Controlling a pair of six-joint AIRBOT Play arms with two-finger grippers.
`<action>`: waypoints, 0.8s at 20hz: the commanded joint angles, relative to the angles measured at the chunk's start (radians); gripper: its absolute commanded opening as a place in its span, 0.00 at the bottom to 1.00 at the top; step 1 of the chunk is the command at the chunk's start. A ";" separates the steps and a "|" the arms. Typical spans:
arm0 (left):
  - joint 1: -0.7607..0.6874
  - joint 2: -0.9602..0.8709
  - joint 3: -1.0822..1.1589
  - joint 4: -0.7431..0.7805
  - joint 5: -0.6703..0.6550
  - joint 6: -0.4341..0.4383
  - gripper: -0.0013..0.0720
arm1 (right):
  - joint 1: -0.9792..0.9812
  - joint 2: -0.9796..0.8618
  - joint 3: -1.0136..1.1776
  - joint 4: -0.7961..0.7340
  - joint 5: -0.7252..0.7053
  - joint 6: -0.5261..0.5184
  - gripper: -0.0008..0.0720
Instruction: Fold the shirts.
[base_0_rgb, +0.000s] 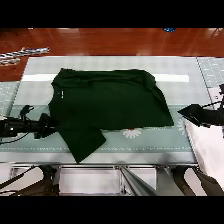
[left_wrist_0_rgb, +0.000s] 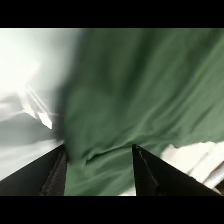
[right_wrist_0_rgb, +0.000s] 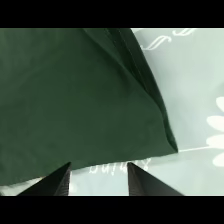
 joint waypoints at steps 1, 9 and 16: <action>-0.089 -0.039 0.000 0.010 0.080 -0.035 0.60 | -0.031 0.006 0.015 0.044 -0.051 0.006 0.57; -0.113 -0.035 0.038 0.006 0.094 0.002 0.04 | -0.222 -0.104 -0.104 -0.077 -0.021 0.045 0.57; -0.113 -0.035 0.038 0.006 0.107 0.013 0.04 | -0.069 -0.336 -0.109 0.006 -0.069 -0.018 0.57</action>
